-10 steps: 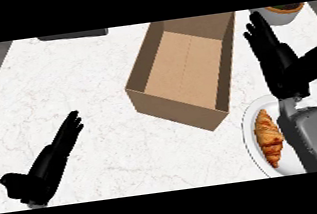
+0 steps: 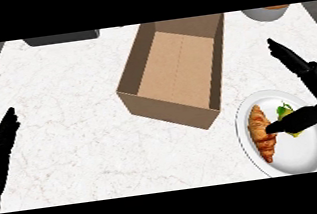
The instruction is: Pick the lemon from the plate and place it in the cardboard box
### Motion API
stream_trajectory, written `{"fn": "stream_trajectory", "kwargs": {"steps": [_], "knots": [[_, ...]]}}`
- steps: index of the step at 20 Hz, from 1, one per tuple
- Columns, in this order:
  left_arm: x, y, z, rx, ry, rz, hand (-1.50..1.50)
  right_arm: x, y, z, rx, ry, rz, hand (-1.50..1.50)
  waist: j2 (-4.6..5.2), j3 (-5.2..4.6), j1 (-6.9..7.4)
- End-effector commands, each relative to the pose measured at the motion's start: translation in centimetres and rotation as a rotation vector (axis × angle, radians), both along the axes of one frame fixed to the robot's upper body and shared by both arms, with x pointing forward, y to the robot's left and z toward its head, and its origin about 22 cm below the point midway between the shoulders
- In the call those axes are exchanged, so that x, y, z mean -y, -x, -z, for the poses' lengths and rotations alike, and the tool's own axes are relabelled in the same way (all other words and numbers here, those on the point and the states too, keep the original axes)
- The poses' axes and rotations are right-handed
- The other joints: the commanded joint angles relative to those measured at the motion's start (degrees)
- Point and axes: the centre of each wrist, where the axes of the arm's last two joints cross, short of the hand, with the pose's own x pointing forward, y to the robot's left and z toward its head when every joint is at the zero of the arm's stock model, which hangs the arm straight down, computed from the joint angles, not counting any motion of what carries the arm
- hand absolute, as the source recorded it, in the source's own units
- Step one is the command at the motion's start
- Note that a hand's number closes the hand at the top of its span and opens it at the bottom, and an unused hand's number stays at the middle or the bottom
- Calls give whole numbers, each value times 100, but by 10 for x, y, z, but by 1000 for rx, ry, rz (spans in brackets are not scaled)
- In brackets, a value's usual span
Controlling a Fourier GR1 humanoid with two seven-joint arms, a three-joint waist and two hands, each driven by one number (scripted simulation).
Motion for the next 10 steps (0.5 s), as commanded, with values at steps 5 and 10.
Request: {"fn": "stream_trajectory", "kwargs": {"steps": [5,10], "knots": [[-26,-10,-12,-6,-119,-136,0,109,56,70,45,-188,-130,-150,82,70,-49],[-8,-20,-13,3,-108,-104,0,154,51,66,164,-11,-202,-150,52,45,171]]}}
